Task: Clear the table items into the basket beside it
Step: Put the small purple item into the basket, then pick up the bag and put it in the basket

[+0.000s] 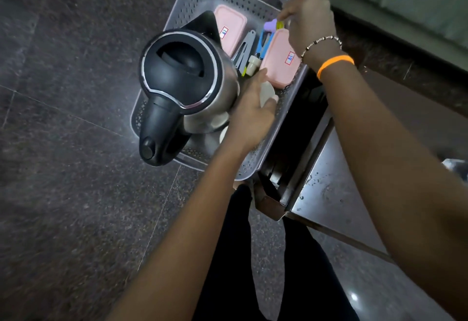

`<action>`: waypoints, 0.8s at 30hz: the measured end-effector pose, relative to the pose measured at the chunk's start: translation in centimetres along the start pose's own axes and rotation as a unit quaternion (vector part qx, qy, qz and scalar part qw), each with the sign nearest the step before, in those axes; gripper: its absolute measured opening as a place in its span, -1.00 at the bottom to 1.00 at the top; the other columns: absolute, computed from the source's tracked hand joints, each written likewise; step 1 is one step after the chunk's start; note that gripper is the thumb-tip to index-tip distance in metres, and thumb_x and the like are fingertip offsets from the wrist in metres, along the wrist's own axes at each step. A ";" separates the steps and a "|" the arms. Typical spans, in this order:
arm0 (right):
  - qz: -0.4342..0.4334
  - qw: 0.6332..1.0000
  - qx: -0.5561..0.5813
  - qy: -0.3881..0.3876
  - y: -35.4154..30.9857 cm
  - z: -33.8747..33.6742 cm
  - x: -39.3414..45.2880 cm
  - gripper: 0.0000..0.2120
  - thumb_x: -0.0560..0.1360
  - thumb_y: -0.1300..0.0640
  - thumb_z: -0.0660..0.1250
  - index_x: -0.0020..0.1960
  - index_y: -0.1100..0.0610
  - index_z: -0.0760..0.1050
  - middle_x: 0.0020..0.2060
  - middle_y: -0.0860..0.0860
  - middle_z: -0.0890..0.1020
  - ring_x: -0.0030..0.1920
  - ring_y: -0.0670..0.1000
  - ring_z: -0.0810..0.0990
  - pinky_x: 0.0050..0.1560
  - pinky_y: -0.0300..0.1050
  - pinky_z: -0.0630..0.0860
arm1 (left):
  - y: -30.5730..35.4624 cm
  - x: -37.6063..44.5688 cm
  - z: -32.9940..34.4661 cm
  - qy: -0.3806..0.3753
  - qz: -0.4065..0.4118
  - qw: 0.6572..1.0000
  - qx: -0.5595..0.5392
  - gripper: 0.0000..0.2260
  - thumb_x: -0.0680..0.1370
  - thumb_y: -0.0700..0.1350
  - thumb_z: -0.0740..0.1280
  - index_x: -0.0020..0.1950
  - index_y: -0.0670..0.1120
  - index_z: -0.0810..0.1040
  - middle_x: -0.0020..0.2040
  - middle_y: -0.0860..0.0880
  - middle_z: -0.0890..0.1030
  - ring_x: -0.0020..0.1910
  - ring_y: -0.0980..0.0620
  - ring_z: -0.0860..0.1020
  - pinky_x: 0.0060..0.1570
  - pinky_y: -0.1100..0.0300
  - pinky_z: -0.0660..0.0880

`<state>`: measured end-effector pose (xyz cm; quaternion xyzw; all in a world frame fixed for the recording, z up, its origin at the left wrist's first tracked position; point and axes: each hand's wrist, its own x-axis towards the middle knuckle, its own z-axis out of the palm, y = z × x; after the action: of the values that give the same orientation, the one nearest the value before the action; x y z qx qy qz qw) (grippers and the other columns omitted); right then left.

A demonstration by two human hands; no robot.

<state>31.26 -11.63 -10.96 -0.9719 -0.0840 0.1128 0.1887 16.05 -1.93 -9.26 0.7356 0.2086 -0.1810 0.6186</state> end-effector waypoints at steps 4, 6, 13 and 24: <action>0.033 0.992 0.098 0.074 2.0 -2.0 -4.8 -0.60 0.35 0.34 0.10 0.02 0.16 0.63 0.06 0.14 0.65 0.10 0.12 0.58 0.13 -0.15 0.43 | 0.6 -1.1 1.6 0.072 0.023 0.996 -0.037 -0.71 0.52 -0.31 0.20 0.21 -0.12 0.48 0.04 0.01 0.52 -0.01 0.15 0.50 0.07 0.38 0.40; 0.049 0.984 0.145 0.095 3.4 -2.9 -8.6 -0.65 0.36 0.35 0.15 -0.01 0.19 0.64 -0.02 0.15 0.67 -0.01 0.06 0.61 0.01 -0.28 0.44 | 0.9 -2.3 3.1 0.074 0.034 0.996 -0.035 -0.76 0.52 -0.32 0.21 0.13 -0.13 0.51 -0.07 0.05 0.53 -0.14 0.28 0.48 -0.06 0.50 0.38; 0.208 0.932 0.283 0.093 10.3 -2.6 -22.1 -0.83 0.42 0.31 0.30 -0.08 0.18 0.64 -0.19 0.03 0.61 -0.32 -0.37 0.53 -0.21 -0.59 0.39 | -0.2 -7.3 10.8 -0.034 0.012 0.999 0.030 -0.81 0.55 -0.26 0.21 0.06 -0.05 0.54 -0.07 0.02 0.59 -0.03 0.07 0.57 0.04 0.31 0.48; 0.425 0.862 0.258 0.099 27.9 -1.5 -39.6 -0.83 0.42 0.33 0.28 -0.10 0.19 0.63 -0.15 0.13 0.65 -0.30 0.05 0.53 -0.16 -0.17 0.48 | -6.1 -13.8 28.1 -0.279 -0.066 0.920 0.267 -0.81 0.54 -0.22 0.23 0.07 -0.08 0.58 0.04 -0.12 0.65 0.06 -0.08 0.60 0.17 0.11 0.46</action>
<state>-3.05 -45.86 -12.99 -0.8358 0.3889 0.1026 0.3737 0.90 -29.86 -11.87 0.7777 0.0200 -0.4683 0.4189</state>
